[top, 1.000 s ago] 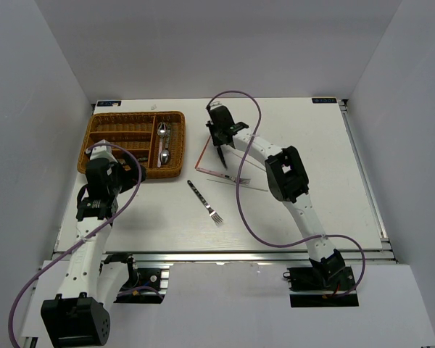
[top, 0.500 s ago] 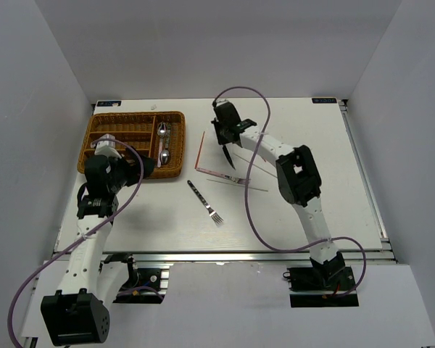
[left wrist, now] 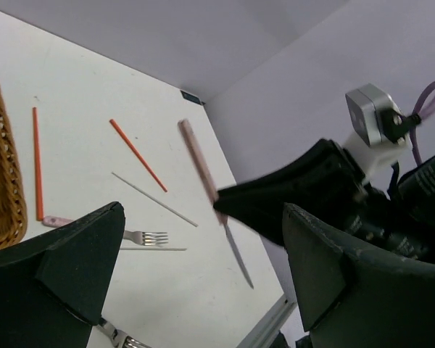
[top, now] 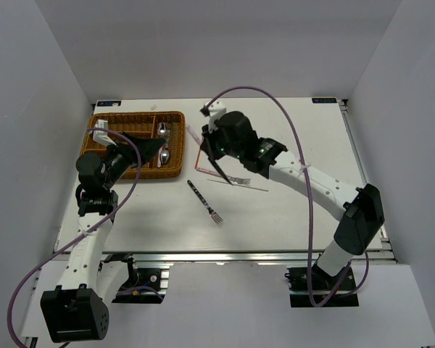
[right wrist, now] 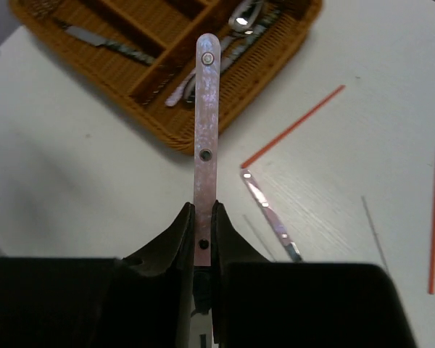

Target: Sort the eating utensils into containers

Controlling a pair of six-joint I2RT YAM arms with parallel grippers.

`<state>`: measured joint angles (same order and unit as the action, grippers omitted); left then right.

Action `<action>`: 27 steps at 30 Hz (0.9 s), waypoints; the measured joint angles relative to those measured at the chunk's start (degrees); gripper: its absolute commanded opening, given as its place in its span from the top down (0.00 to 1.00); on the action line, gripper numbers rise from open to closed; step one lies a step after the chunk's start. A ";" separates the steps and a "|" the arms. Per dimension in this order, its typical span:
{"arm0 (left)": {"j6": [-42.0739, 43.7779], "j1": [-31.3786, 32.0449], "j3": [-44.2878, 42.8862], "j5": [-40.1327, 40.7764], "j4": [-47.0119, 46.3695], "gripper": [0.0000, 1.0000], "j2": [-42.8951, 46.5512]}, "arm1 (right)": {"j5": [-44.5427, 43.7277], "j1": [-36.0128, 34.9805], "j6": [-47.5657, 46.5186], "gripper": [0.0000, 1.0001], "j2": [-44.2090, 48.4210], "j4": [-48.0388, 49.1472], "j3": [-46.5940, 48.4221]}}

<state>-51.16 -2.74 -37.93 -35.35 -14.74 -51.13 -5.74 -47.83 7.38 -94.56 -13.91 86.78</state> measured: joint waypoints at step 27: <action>-1.57 1.18 1.27 1.40 4.00 1.00 -1.09 | -2.25 -16.31 1.62 0.28 -8.13 -3.87 13.03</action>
<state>-52.73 -1.56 -36.67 -33.95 -10.74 -52.23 -7.99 -64.14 8.99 -102.69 -17.78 99.81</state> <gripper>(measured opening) 0.115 0.459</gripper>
